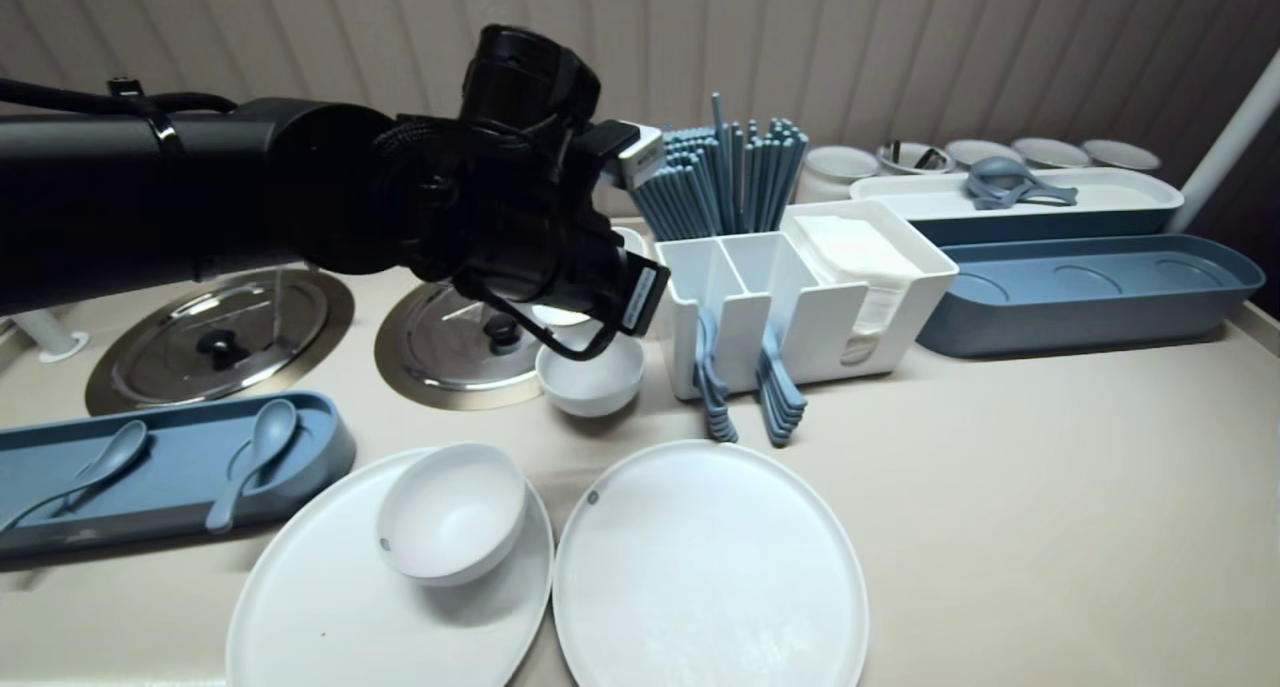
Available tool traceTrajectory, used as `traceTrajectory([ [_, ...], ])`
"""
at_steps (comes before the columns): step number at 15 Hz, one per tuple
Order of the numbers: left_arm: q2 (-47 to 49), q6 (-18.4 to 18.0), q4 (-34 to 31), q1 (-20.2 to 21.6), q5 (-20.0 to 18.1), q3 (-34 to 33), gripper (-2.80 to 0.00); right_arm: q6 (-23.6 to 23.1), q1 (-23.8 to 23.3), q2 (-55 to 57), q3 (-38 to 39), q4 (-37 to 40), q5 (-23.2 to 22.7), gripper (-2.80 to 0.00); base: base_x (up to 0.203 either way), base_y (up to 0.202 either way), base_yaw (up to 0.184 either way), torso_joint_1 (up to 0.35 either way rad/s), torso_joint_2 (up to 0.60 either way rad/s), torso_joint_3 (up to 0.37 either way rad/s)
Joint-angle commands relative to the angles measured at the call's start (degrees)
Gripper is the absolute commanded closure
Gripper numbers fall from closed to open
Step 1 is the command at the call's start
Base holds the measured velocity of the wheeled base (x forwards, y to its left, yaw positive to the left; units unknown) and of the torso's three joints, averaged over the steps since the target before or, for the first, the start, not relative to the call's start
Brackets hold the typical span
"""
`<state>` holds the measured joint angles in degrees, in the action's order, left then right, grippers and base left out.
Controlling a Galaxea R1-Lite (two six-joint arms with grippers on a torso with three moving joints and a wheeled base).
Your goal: Pick the bowl and place it on the plate
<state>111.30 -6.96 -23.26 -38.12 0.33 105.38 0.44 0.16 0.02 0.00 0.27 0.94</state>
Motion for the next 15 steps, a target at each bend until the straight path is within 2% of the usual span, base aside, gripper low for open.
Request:
traceTrajectory([
  [1,-1.8,0.1,-0.3,-2.1,0.1,-0.2,0.00,0.0,0.0,0.1,0.0,0.0,0.0,0.00,0.000,0.000,0.000,0.000,0.00,0.000],
  [5,-3.4,1.7,-7.0,-10.9,0.1,-2.3,0.00,0.0,0.0,0.0,0.0,0.0,0.0,0.00,0.000,0.000,0.000,0.000,0.00,0.000],
  [8,-4.1,3.2,-7.7,-16.7,0.0,-6.1,0.00,0.0,0.0,0.1,0.0,0.0,0.0,0.00,0.000,0.000,0.000,0.000,0.00,0.000],
  [15,1.0,3.2,-7.6,-20.3,0.1,-10.6,0.00,0.0,0.0,0.1,0.0,0.0,0.0,0.00,0.000,0.000,0.000,0.000,0.00,0.000],
])
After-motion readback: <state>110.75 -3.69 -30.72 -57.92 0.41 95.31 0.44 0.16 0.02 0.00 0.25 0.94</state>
